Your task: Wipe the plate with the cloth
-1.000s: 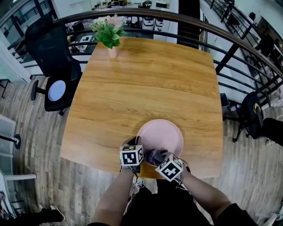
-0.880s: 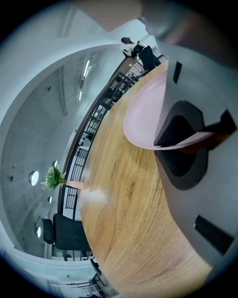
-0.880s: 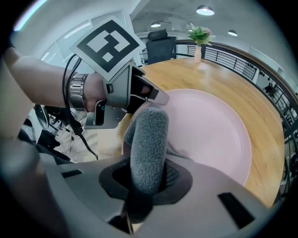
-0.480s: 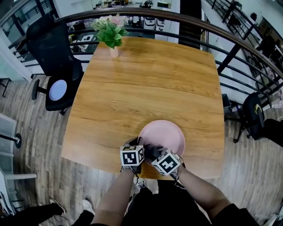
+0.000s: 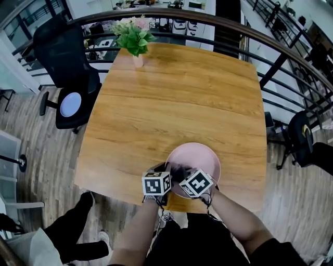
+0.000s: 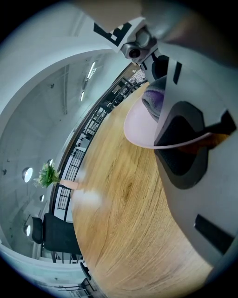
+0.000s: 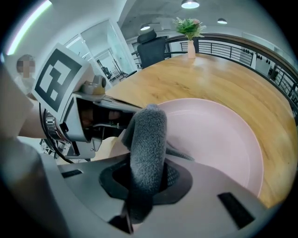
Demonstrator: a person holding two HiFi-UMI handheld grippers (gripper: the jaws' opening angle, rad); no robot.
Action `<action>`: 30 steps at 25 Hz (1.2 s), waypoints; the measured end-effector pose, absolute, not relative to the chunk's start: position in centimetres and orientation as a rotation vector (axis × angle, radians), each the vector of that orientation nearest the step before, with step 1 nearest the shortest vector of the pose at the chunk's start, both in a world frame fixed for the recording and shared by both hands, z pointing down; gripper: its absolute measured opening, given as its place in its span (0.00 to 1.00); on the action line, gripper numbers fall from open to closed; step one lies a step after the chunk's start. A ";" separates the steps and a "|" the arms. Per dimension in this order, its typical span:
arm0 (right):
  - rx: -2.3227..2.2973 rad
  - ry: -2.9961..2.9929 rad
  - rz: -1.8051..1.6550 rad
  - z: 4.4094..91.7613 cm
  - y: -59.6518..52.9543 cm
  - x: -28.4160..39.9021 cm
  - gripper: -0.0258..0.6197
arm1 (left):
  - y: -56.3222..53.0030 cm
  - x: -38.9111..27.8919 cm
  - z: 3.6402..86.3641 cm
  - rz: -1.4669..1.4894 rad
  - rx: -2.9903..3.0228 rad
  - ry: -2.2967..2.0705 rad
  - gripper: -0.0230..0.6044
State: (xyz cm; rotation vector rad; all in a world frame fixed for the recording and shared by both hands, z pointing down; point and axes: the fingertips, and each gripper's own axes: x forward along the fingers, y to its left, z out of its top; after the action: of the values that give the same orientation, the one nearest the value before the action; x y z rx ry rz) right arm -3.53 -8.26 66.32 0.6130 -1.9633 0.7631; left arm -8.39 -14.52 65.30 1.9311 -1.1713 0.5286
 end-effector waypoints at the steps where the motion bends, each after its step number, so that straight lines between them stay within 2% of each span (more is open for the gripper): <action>1: 0.610 -1.960 0.766 66.4 -8.4 -3.4 0.15 | -14.5 -8.4 65.3 0.527 1.930 -1.167 0.09; 23: 0.814 -1.905 0.849 66.2 -15.6 3.8 0.15 | -14.4 -8.3 65.0 0.518 1.922 -1.141 0.09; 30: 0.909 -1.859 0.778 66.3 -17.5 6.3 0.15 | -14.5 -8.3 65.2 0.519 1.919 -1.139 0.09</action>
State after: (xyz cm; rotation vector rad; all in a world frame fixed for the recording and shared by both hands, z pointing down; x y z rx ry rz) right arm 6.32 -17.51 66.35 0.9087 -1.8587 0.7778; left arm -8.33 -14.51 65.23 1.9190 -1.1386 0.5187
